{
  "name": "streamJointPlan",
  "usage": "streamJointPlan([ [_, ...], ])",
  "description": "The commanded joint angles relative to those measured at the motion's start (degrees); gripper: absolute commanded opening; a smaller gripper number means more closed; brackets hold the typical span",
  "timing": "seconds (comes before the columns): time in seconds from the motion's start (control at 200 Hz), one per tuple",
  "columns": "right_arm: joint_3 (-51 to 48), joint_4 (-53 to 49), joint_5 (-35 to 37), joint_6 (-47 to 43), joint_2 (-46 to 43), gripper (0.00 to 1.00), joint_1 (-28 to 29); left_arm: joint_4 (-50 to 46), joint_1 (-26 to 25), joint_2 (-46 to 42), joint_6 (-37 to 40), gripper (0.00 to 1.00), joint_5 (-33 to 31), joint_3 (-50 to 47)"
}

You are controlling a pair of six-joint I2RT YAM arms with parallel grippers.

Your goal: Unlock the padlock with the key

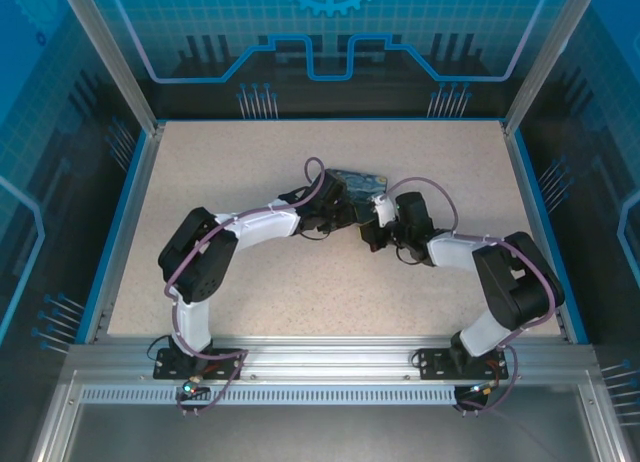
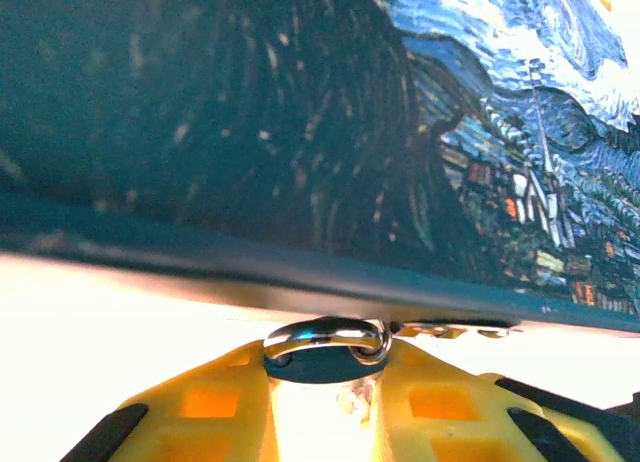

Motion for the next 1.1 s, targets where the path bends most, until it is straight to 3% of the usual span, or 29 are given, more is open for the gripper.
streamJointPlan([
  [0.0, -0.43, 2.03, -1.35, -0.20, 0.82, 0.00, -0.80, 2.60, 0.28, -2.97, -1.03, 0.23, 1.63, -0.51],
  [0.31, -0.15, 1.46, -0.49, -0.13, 2.14, 0.00, -0.32, 3.32, 0.25, -2.74, -1.47, 0.21, 1.68, -0.72],
  [1.096, -2.32, 11.31, -2.46, 3.45, 4.17, 0.00, -0.45, 4.38, 0.27, -2.65, -2.12, 0.20, 1.93, -1.15],
])
